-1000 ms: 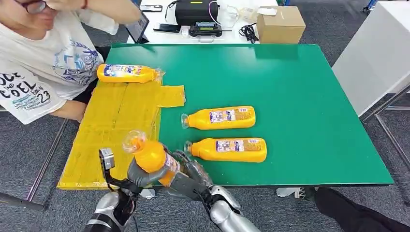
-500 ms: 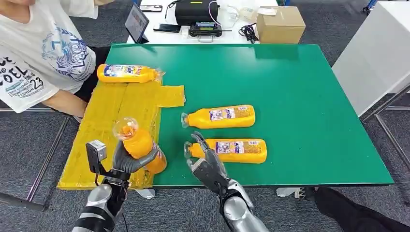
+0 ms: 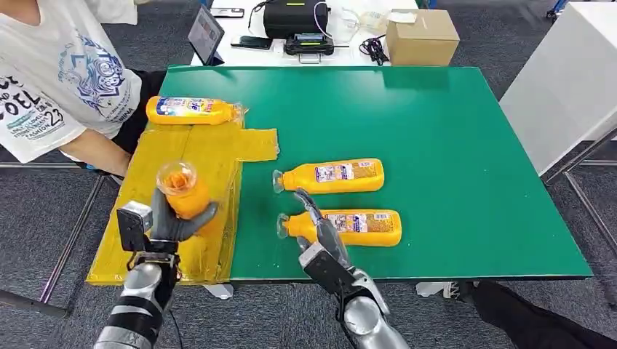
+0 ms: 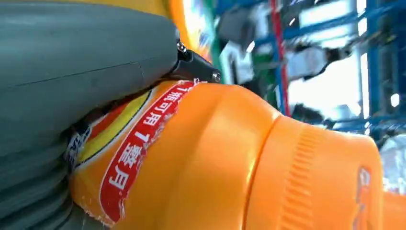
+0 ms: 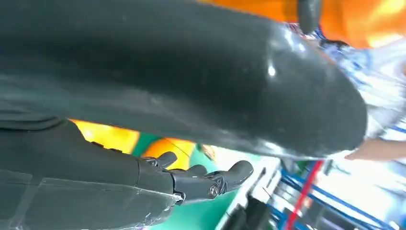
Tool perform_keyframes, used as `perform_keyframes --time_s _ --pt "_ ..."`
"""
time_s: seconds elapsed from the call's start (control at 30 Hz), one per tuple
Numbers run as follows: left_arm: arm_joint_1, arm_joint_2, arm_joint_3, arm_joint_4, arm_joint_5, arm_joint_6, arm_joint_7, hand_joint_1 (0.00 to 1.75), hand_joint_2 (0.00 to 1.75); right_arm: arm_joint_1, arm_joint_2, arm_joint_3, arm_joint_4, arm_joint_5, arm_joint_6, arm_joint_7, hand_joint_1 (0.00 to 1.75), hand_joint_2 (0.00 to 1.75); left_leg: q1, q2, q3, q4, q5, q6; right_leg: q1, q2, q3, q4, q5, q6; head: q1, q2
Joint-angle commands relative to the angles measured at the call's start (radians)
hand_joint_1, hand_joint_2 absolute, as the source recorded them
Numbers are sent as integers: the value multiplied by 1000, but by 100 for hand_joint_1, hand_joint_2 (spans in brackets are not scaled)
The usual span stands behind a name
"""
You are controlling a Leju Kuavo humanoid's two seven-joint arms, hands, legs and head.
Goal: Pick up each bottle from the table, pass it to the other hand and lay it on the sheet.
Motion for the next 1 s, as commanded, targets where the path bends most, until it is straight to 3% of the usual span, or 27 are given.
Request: perform_keyframes --time_s 0.03,0.2,0.33,0.7,1.0 --pt "-54 18 48 -126 -20 39 -7 175 175 13 -23 -48 -65 -55 -5 1 0 0 2 0 4 1 -3 -1 2 -1 5 0 -3 -2 0 0" --pt "-78 27 17 -141 -128 142 -13 175 175 21 -15 -46 -114 -73 -8 -50 0 0 1 0 2 1 -1 -1 1 -1 3 0 -1 -2 0 0" --pt "-118 60 -15 -58 -356 310 19 175 175 39 -3 -70 -195 -121 -17 -76 0 0 0 -1 2 1 -1 -1 0 -2 2 1 -2 -2 0 0" --pt "-133 66 -12 -17 -398 331 19 175 175 42 -3 -75 -206 -132 -16 -79 0 0 1 0 7 0 -3 -1 1 -1 7 0 -3 -2 0 0" --pt "-266 145 -75 428 -982 492 271 175 175 74 6 -70 -378 -152 -35 -144 0 0 0 0 5 -1 -1 -1 0 -1 4 0 -1 -2 0 0"
